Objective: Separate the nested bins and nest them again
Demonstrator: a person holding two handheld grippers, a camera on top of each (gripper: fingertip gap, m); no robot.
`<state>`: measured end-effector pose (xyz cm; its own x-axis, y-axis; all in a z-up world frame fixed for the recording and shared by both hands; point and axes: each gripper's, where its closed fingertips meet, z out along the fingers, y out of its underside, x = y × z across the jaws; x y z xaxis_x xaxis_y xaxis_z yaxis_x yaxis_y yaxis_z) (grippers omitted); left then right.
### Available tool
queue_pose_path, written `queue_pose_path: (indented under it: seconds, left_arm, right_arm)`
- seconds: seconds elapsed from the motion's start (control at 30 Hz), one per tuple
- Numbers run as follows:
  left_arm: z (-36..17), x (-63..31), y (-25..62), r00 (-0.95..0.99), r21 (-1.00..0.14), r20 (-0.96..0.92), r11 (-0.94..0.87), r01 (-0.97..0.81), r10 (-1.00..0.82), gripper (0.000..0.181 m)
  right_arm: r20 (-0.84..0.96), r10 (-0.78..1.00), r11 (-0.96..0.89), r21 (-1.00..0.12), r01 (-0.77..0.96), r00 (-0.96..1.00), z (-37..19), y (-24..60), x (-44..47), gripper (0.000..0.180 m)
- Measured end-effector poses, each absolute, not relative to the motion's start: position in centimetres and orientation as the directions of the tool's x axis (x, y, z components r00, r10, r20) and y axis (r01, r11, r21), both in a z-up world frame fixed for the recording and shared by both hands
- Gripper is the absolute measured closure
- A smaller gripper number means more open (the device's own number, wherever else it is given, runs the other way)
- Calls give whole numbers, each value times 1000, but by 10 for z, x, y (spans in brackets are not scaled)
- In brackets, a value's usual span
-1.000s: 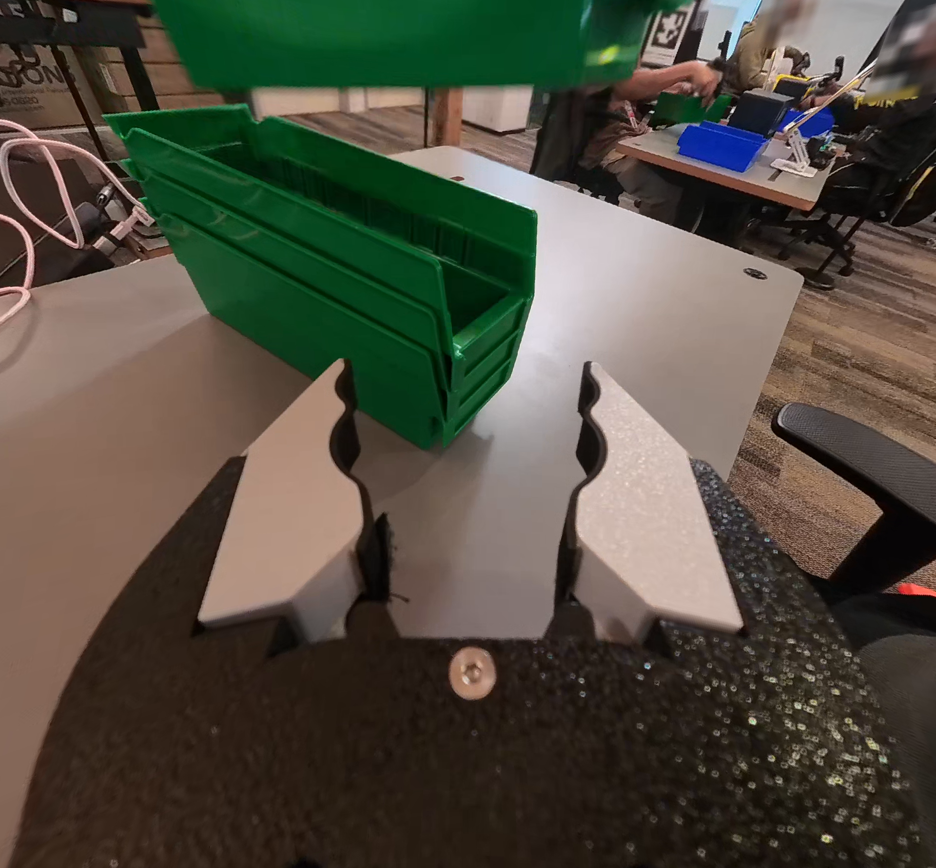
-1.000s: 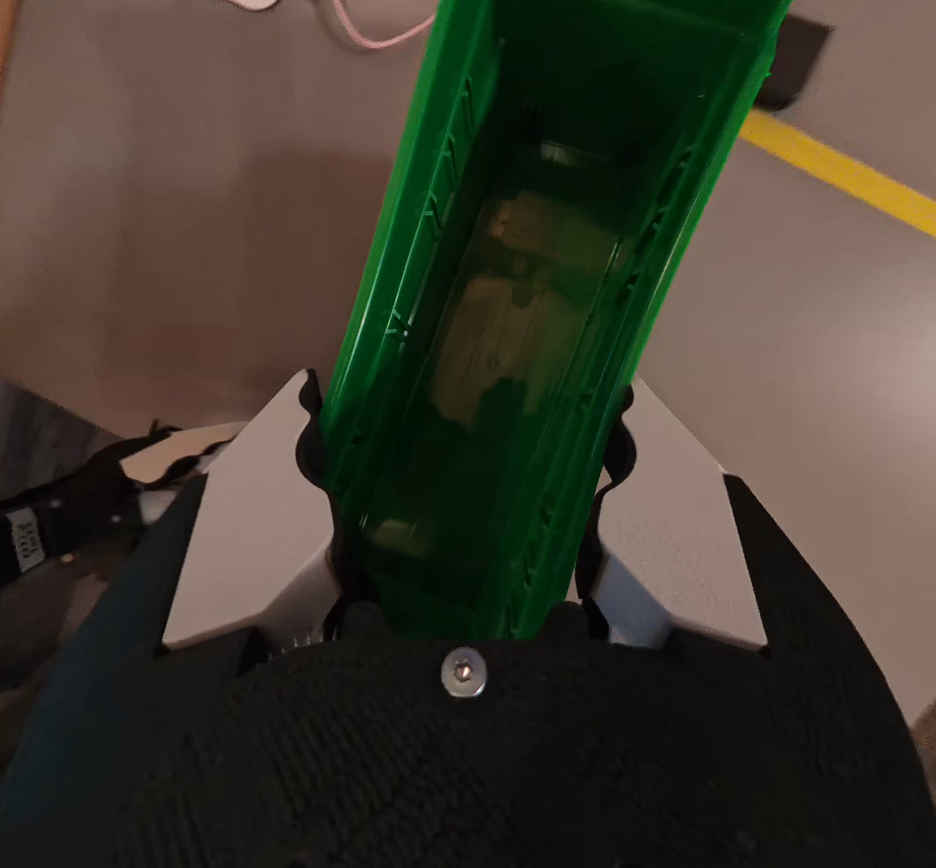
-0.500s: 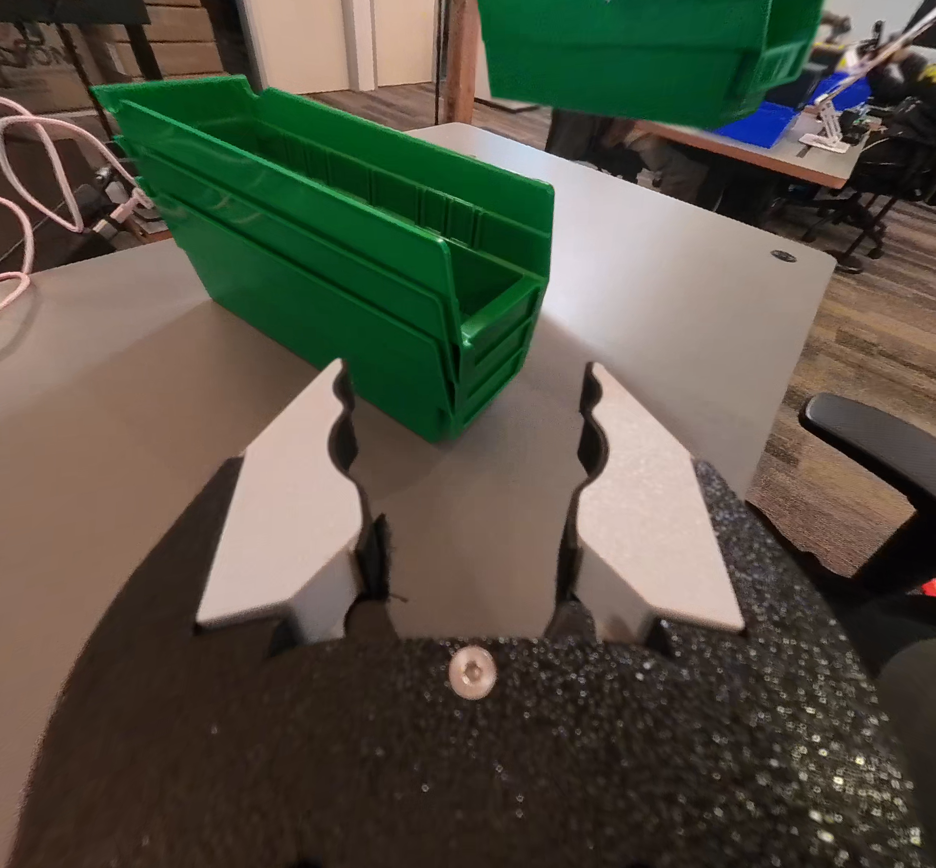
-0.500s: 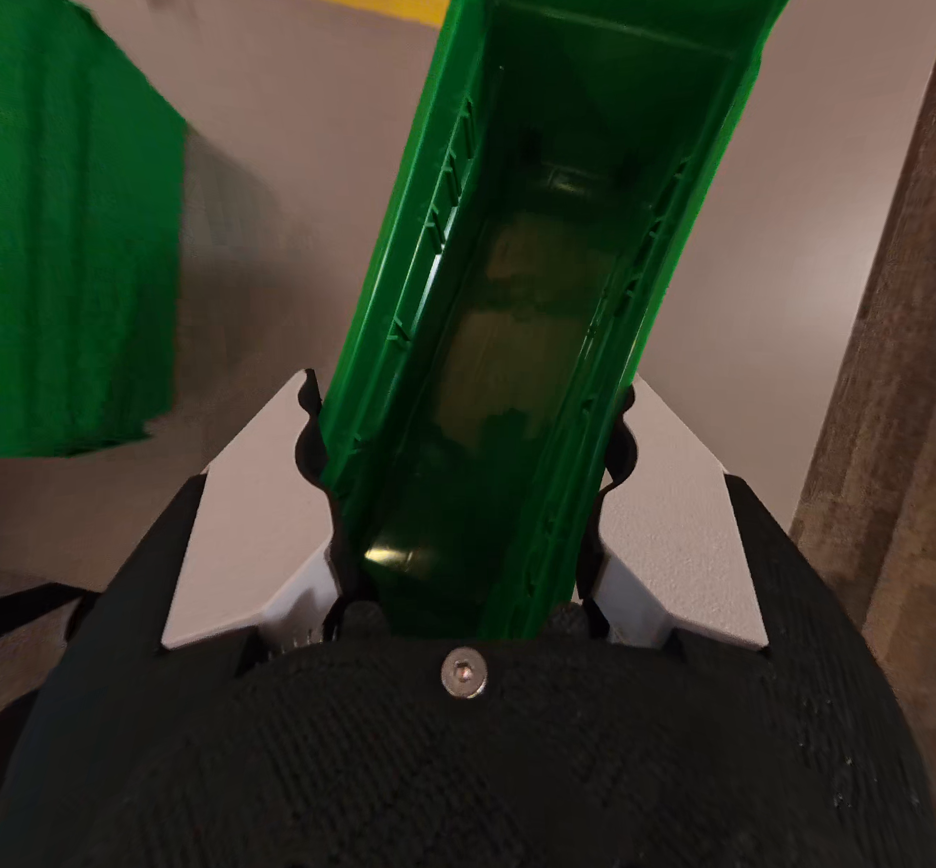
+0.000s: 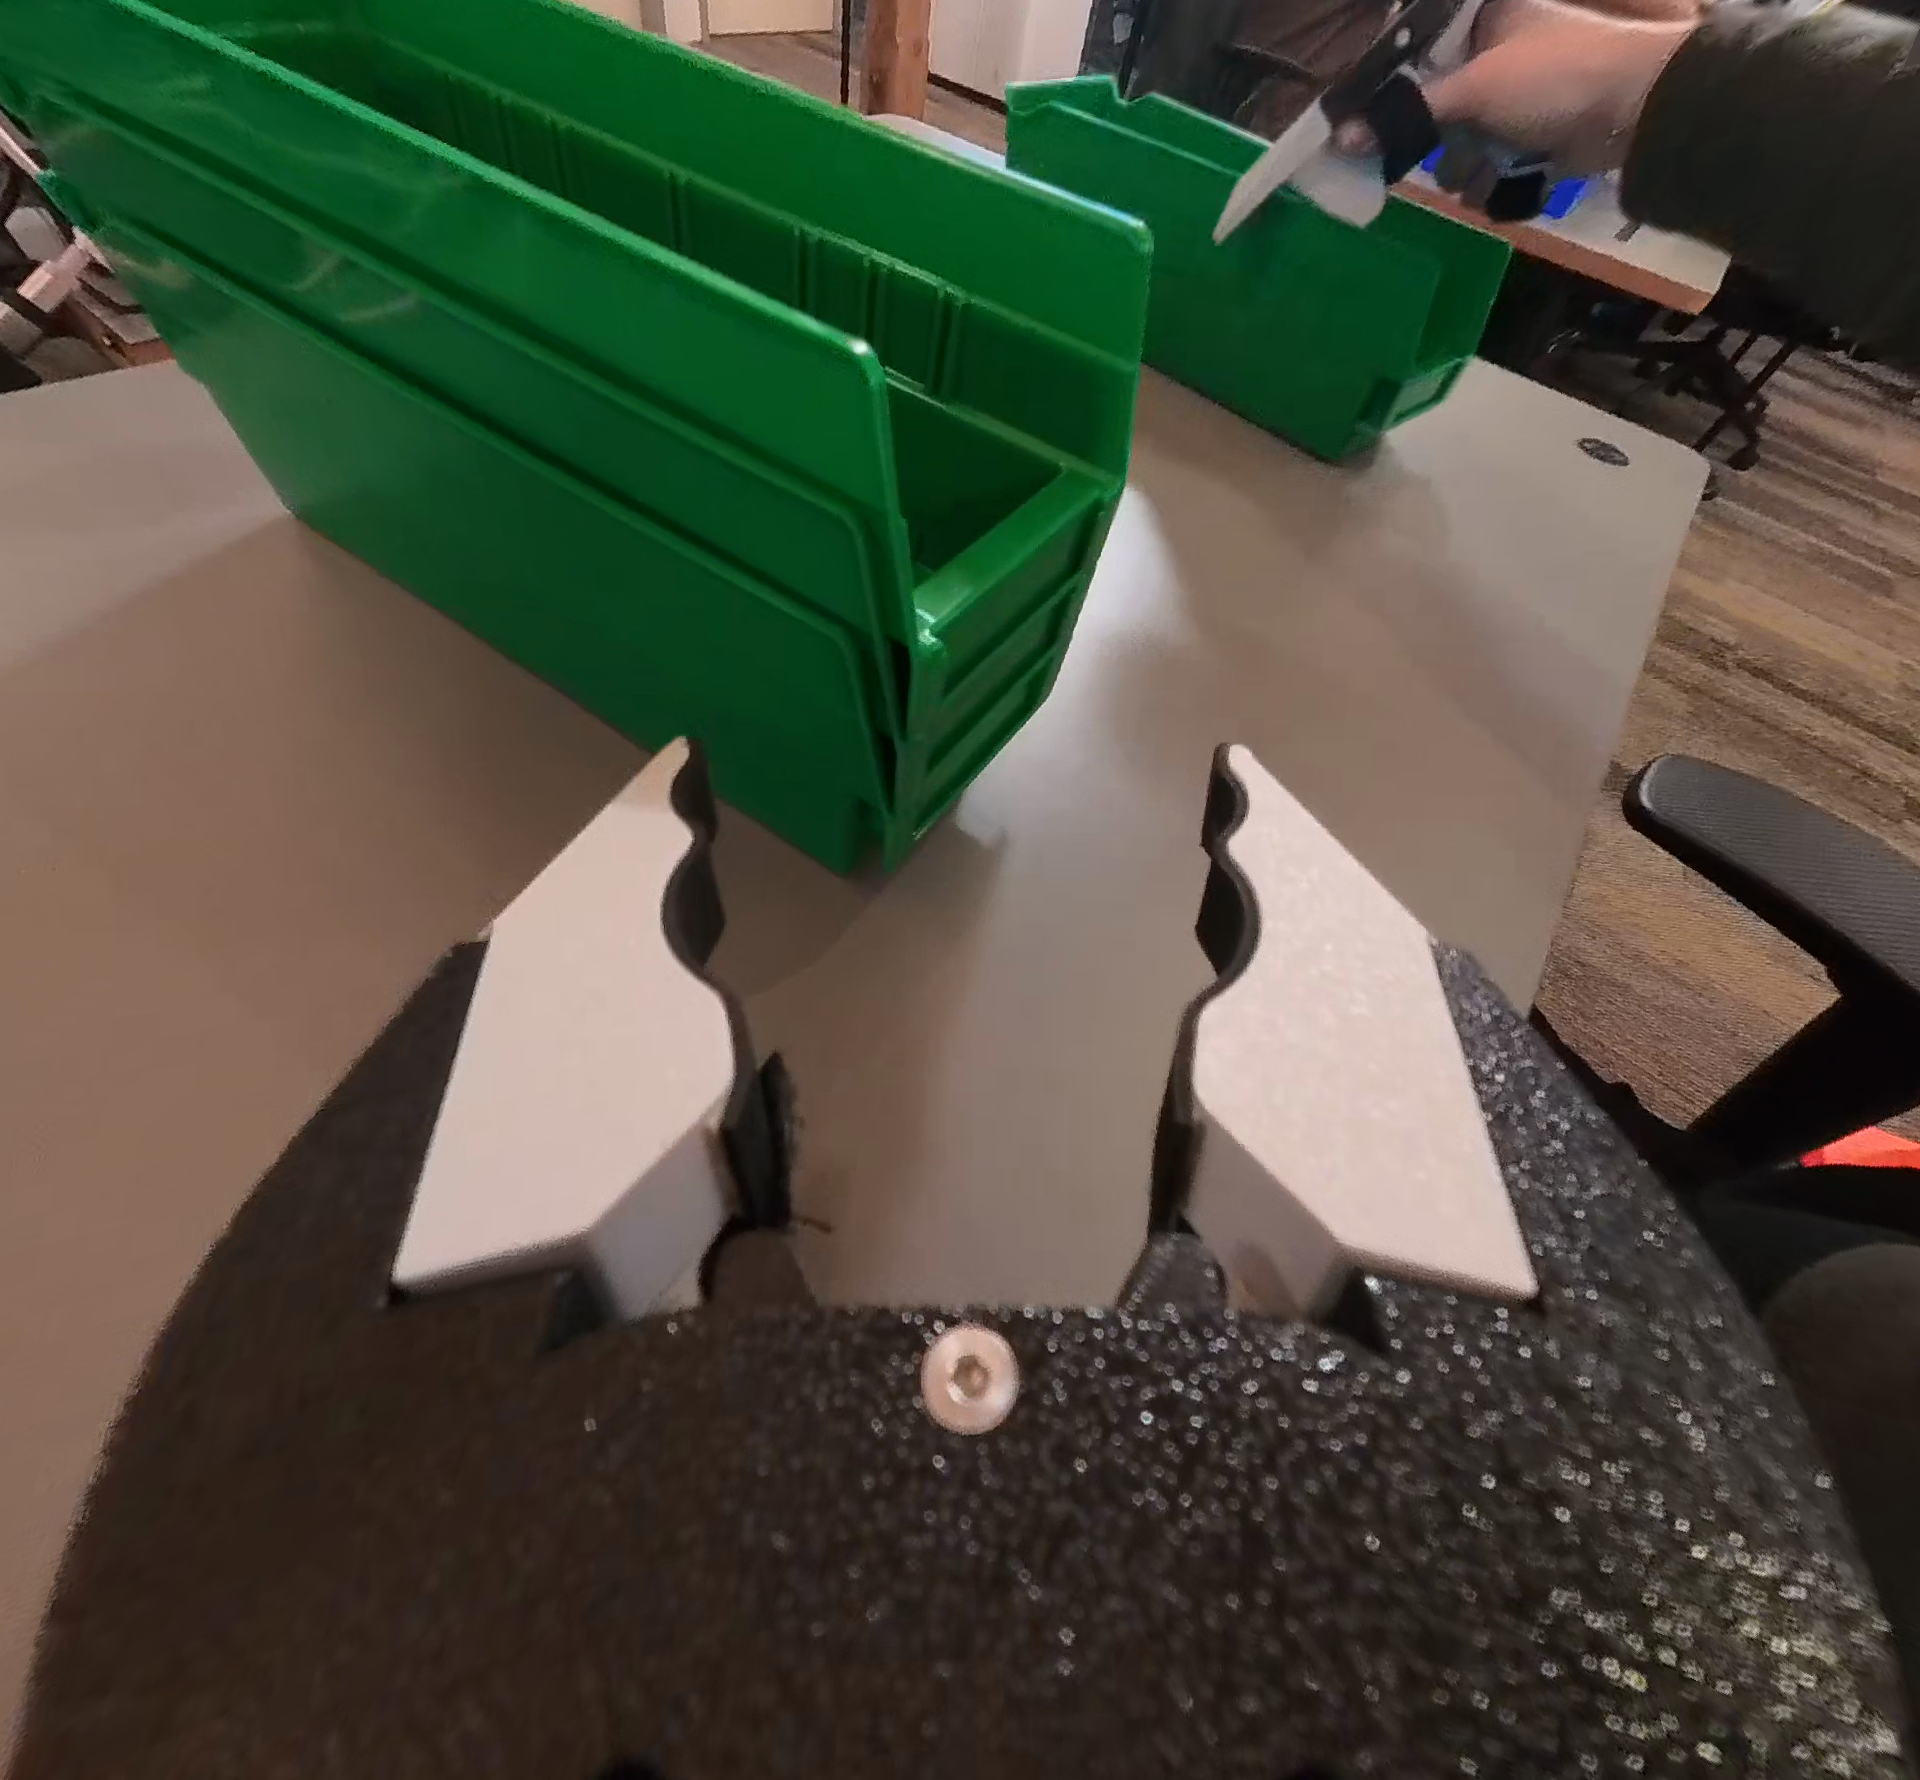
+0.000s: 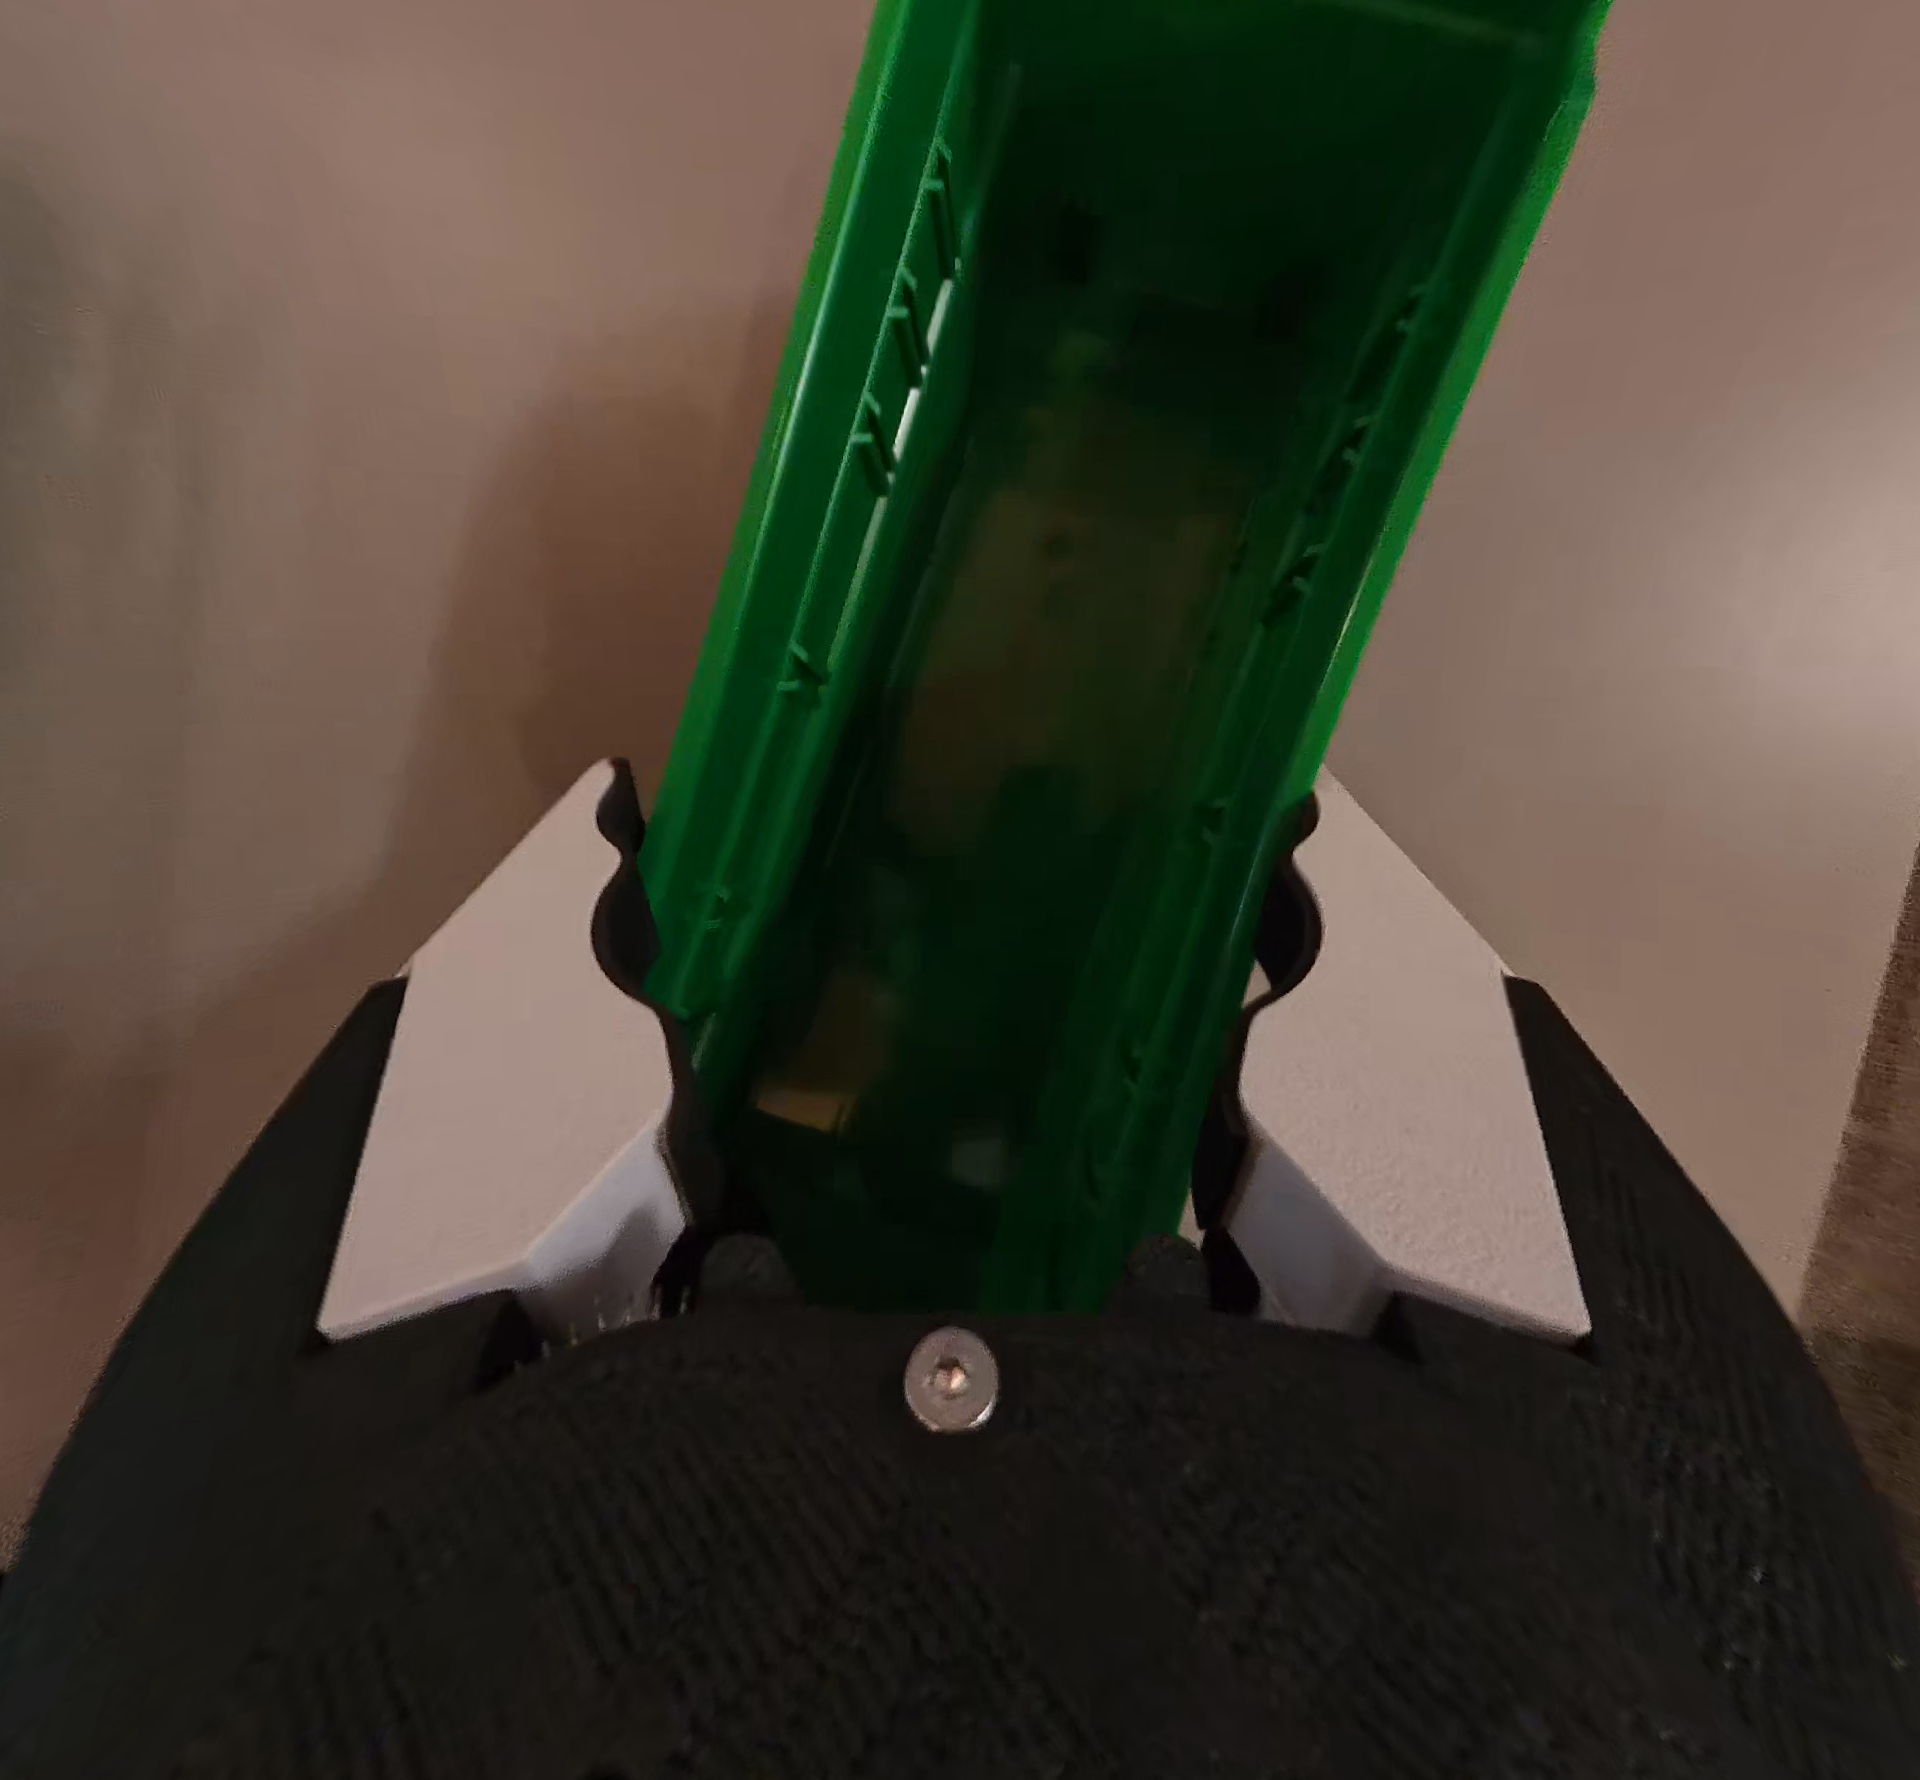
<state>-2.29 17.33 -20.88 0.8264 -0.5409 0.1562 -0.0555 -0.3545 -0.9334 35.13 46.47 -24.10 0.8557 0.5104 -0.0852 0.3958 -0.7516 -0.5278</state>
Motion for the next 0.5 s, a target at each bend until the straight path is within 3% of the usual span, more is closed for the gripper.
queue_pose_path:
  seconds: [0.23, 0.37, 0.5]
  left_arm:
    - [-210, -21, 174, 829, -931, 156, -359, -58, -537, 84]
    - [-206, -23, 174, 833, -936, 155, -348, -47, -532, 82]
    - [-203, -25, 172, 831, -939, 159, -343, -40, -534, 82]
  right_arm:
    - [-20, 434, -778, -513, 363, 901, -225, 468, 357, 22]
    - [-105, 465, -713, -633, 301, 879, -157, 466, 287, 20]
    - [-177, 622, -673, -619, 405, 762, -113, 423, 167, 20]
